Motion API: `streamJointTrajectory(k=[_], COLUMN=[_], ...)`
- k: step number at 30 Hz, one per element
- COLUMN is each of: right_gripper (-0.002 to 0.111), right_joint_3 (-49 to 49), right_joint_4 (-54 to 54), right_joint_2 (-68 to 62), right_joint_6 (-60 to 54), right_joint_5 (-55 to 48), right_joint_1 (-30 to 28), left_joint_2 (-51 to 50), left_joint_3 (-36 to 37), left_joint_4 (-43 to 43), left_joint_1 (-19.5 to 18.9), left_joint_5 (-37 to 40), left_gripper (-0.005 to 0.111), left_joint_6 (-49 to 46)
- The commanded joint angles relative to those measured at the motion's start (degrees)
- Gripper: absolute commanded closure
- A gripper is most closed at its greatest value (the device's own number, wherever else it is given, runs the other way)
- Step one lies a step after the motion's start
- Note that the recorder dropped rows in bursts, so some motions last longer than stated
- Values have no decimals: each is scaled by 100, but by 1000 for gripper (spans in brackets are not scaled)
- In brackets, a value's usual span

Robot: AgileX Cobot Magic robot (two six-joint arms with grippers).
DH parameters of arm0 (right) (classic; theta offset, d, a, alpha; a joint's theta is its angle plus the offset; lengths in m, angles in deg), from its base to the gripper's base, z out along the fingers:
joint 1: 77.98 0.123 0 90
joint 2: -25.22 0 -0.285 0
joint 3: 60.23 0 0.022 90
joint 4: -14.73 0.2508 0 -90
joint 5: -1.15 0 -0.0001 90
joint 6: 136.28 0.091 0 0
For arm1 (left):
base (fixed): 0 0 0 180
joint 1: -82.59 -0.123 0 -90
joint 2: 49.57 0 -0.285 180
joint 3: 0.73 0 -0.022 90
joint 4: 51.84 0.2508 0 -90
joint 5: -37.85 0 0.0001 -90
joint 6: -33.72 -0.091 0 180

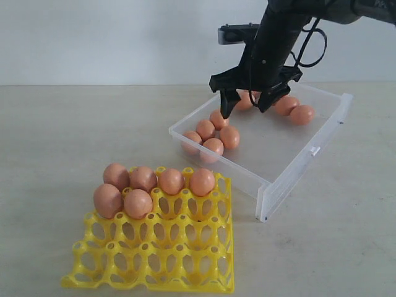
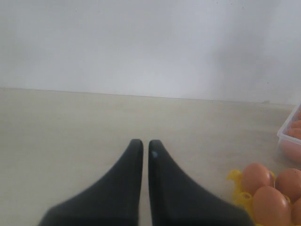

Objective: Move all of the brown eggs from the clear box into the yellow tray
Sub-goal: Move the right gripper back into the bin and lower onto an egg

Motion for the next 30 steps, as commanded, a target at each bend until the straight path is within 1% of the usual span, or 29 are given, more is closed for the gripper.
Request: streamJointTrajectory(k=[1, 7, 11, 27, 29, 30], right_gripper=[37, 37, 37, 37, 41, 45], right_joint_3=[56, 56, 56, 56, 56, 56], right_joint_4=[-59, 116, 305, 328, 328, 328], right_joint_2=[-172, -339, -477, -932, -980, -1013], right_joint_6=[-31, 236, 236, 238, 249, 248], right_joint_5=[193, 767, 953, 1135, 1135, 1135], right_joint_1=[-44, -44, -44, -44, -44, -44], left_joint_2=[20, 20, 20, 20, 20, 20], left_joint_3=[15, 15, 15, 15, 15, 15], left_joint_4=[-5, -5, -5, -5, -5, -5], left_joint_1=[-32, -32, -32, -32, -32, -32], left_joint_5=[-26, -26, -26, -26, -26, -26], left_gripper=[103, 103, 103, 103, 103, 103], left_joint_6=[-3, -3, -3, -3, -3, -3])
